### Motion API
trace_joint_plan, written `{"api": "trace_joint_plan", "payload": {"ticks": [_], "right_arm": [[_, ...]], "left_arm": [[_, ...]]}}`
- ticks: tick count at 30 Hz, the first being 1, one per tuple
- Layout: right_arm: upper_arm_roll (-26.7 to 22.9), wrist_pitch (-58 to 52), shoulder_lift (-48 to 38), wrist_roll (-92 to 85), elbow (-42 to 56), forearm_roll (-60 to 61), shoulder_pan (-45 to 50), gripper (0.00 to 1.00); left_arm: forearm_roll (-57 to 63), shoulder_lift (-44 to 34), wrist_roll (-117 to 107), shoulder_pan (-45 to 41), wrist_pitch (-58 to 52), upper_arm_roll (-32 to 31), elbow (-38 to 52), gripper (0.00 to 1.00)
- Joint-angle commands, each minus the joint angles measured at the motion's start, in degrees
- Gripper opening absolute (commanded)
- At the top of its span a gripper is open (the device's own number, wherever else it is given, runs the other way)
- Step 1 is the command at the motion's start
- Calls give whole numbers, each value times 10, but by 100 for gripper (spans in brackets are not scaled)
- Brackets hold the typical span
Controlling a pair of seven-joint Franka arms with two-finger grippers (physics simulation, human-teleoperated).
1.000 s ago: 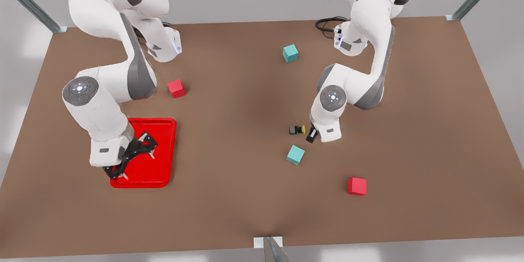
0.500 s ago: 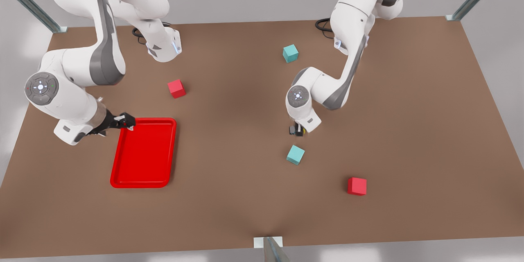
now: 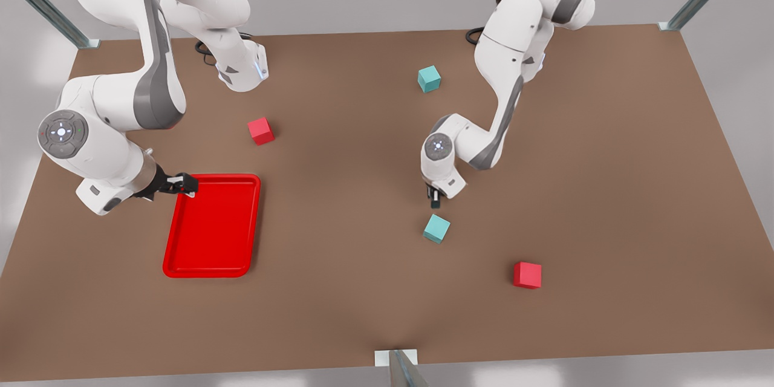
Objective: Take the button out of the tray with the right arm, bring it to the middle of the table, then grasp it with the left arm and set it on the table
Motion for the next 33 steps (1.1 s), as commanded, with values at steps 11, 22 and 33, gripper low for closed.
{"api": "trace_joint_plan", "payload": {"ticks": [11,22,33], "right_arm": [[0,-2,0,50,0,0,0,100],[0,-1,2,50,1,0,-1,100],[0,-1,3,50,2,0,-1,100]], "left_arm": [[2,15,12,-5,105,3,-7,100],[25,16,14,-5,78,7,-15,100],[33,16,7,-1,70,8,-15,47]]}}
